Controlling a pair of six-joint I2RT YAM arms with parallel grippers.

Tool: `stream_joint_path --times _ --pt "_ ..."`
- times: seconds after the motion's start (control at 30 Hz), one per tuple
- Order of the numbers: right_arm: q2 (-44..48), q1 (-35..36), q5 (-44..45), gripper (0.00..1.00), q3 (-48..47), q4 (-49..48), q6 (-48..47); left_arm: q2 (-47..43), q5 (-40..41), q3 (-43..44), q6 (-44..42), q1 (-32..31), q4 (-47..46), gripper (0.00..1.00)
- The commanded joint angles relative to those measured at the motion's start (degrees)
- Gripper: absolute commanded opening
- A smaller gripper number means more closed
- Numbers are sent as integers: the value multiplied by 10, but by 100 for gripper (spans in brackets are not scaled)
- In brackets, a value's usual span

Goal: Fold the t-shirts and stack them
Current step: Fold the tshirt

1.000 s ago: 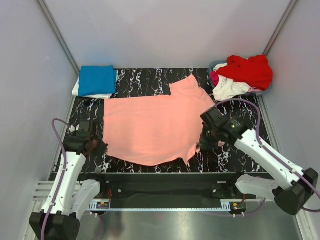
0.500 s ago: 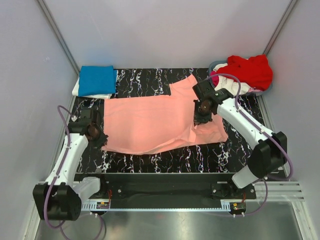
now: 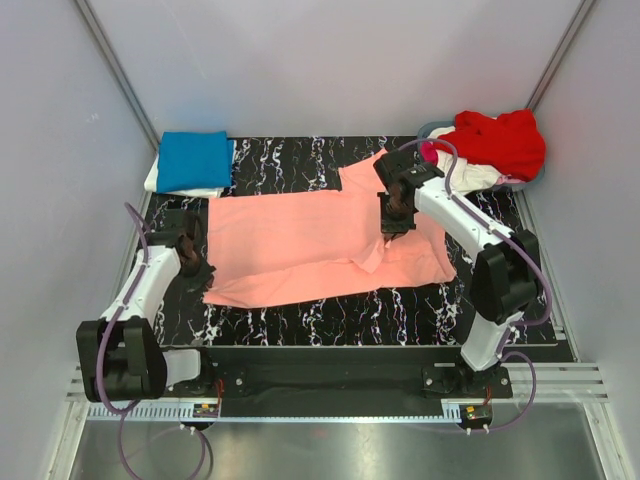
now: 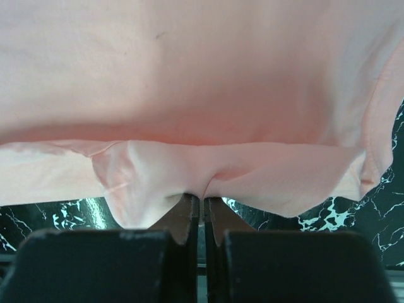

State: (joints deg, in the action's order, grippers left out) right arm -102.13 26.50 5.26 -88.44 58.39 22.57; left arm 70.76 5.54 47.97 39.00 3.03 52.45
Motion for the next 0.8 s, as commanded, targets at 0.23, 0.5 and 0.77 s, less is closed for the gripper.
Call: stream_joint_path --times 0.23,0.5,0.77 --pt "-54 -22 56 0 -66 11 -18 72 32 59 -24 4 -23 21" --pt "-117 -32 70 0 -109 15 -18 165 40 85 -30 8 -37 26" --pt "-241 -79 78 51 -258 68 -24 165 49 148 -38 41 -1 50"
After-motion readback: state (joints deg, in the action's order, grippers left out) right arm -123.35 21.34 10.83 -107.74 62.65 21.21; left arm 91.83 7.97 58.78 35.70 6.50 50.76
